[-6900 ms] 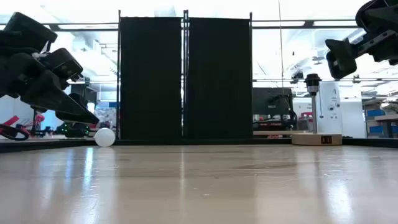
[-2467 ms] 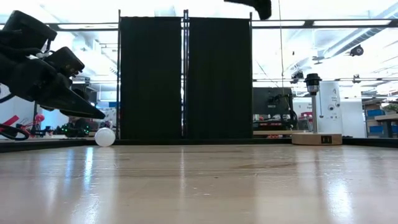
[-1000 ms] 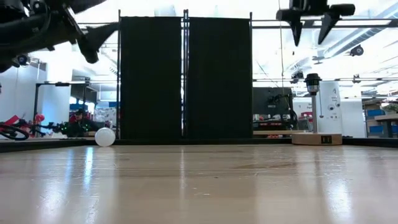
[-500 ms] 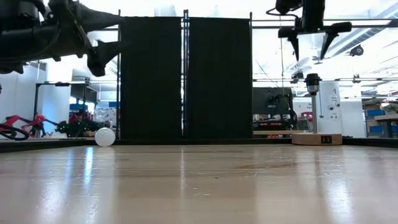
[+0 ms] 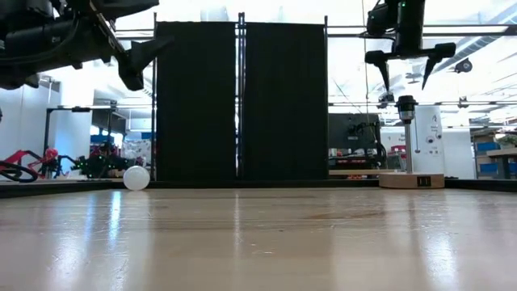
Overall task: Screw lightbulb
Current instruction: Move the lamp from top right to the center of the table
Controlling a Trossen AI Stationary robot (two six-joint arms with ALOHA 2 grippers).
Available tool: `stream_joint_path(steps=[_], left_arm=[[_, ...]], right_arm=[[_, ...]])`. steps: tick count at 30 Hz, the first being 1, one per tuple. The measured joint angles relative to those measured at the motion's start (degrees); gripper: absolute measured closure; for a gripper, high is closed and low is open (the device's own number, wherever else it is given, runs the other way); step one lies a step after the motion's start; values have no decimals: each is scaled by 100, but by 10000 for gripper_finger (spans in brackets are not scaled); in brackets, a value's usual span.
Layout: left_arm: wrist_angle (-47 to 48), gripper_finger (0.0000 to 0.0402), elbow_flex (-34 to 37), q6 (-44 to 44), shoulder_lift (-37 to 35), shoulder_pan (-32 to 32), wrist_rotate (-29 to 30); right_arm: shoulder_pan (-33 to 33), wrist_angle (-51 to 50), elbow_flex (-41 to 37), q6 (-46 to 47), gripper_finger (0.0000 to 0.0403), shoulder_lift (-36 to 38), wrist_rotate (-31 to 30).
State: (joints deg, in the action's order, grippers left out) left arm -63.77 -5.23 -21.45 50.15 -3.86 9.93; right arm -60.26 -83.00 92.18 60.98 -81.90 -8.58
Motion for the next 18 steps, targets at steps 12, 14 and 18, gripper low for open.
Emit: stream_joint_path(steps=[12, 14, 18], left_arm=[[55, 111, 8, 144, 50, 15, 1056], [50, 111, 11, 144, 65, 15, 1054], [92, 111, 11, 144, 101, 15, 1053]], right_arm=[[-82, -199, -11, 571, 32, -492, -192], [-83, -203, -11, 600, 32, -544, -156], [-126, -108, -15, 630, 32, -751, 166]])
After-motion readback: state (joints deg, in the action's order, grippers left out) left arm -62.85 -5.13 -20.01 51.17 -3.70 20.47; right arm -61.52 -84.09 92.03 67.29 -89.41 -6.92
